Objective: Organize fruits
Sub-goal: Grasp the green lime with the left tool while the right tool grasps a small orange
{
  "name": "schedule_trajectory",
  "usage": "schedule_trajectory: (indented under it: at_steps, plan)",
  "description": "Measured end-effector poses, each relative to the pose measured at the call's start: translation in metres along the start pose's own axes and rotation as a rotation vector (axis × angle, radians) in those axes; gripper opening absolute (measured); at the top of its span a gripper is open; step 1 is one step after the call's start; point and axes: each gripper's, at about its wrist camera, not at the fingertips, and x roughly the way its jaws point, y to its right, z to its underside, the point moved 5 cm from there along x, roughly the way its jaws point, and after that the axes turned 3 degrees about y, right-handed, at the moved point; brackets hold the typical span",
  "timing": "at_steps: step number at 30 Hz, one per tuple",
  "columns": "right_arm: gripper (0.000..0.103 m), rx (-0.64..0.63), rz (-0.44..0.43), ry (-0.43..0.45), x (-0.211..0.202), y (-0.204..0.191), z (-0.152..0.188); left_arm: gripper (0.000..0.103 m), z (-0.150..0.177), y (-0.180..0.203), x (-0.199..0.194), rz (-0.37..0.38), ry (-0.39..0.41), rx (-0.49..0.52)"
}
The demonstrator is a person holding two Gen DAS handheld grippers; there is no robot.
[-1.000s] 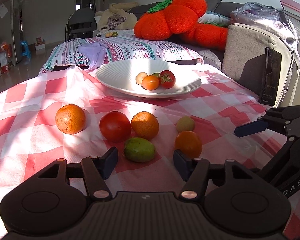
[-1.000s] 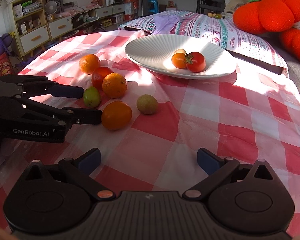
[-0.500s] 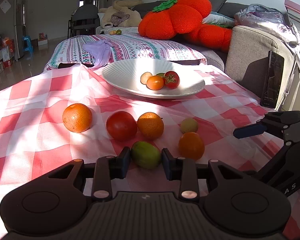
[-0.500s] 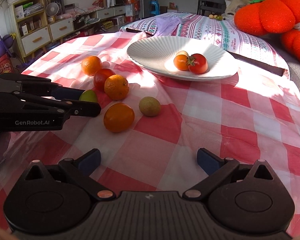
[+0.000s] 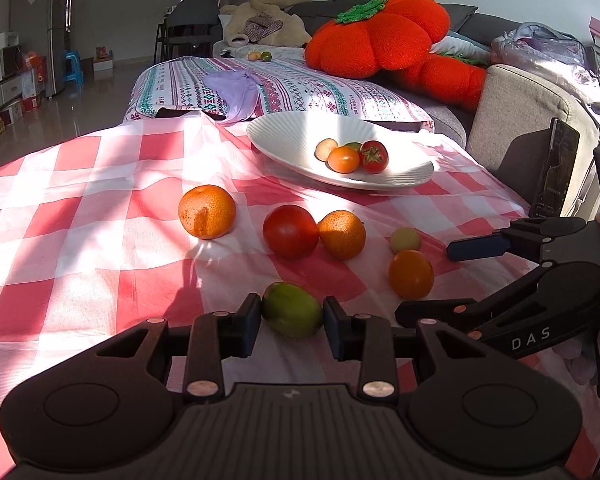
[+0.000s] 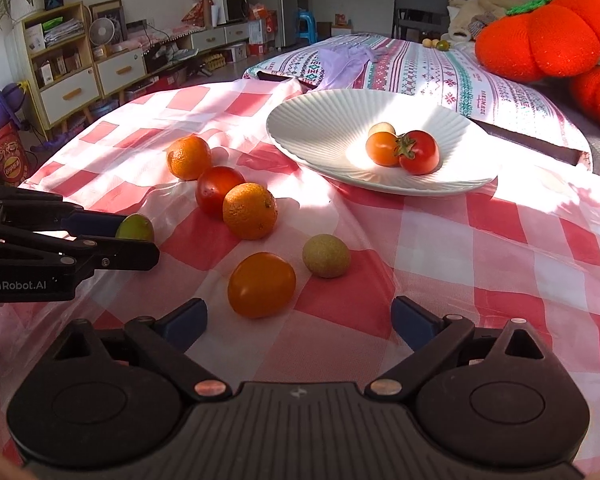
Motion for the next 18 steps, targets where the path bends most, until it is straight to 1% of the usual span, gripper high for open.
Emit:
schedule_trajectory:
  at_steps: [2,4,8,10,14,15,17,18]
  plan:
    - [0.083,0.0,-0.021,-0.004,0.001,-0.003,-0.002,0.047,0.001,-0.002,-0.001,0.0,-0.004,-0.004]
    - [0.08,-0.002,-0.035,0.002,0.003,-0.007,-0.005,0.047,0.002,-0.003,-0.001,-0.002,-0.007,-0.005]
    - [0.071,0.003,-0.047,0.006,0.005,-0.01,-0.008,0.047,0.002,-0.005,-0.003,-0.003,-0.005,-0.009]
    - [0.069,0.003,-0.047,0.006,0.006,-0.011,-0.009,0.047,0.002,-0.006,-0.004,-0.004,-0.005,-0.01]
    - [0.056,-0.008,-0.053,0.008,0.006,-0.016,-0.011,0.047,0.003,-0.007,-0.004,-0.006,-0.009,-0.012]
    - [0.055,-0.009,-0.054,0.009,0.006,-0.016,-0.011,0.047,0.003,-0.007,-0.004,-0.007,-0.01,-0.011]
    - [0.047,-0.015,-0.057,0.012,0.005,-0.017,-0.011,0.047,0.004,-0.008,-0.004,-0.007,-0.013,-0.012]
    - [0.046,-0.016,-0.058,0.012,0.005,-0.017,-0.011,0.047,0.004,-0.008,-0.004,-0.008,-0.015,-0.011]
